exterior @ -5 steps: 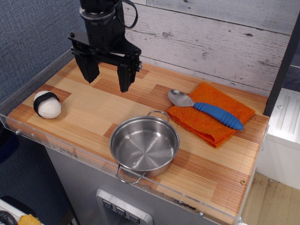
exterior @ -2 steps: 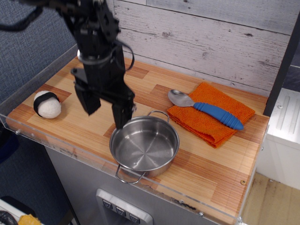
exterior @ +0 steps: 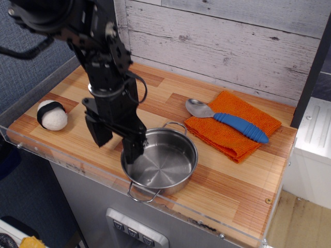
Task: Slide the silver pot in the corner between the sushi and the orange rag.
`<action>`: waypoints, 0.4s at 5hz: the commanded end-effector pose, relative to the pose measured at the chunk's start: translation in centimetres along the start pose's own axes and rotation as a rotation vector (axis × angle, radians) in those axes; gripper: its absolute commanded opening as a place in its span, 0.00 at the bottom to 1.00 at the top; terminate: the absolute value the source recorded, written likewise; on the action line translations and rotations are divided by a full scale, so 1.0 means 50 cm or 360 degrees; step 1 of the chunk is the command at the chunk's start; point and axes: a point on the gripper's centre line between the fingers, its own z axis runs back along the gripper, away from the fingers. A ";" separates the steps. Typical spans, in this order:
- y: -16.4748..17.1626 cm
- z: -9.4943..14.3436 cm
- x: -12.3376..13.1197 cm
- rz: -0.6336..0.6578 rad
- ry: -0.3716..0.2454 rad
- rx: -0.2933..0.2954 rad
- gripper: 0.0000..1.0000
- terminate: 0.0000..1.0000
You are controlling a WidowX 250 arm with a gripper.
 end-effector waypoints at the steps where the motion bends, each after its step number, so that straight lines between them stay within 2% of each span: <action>1: -0.017 -0.006 0.017 -0.0045 -0.0069 0.0048 0.00 0.00; 2: -0.016 -0.002 0.016 -0.0032 -0.0075 0.0063 0.00 0.00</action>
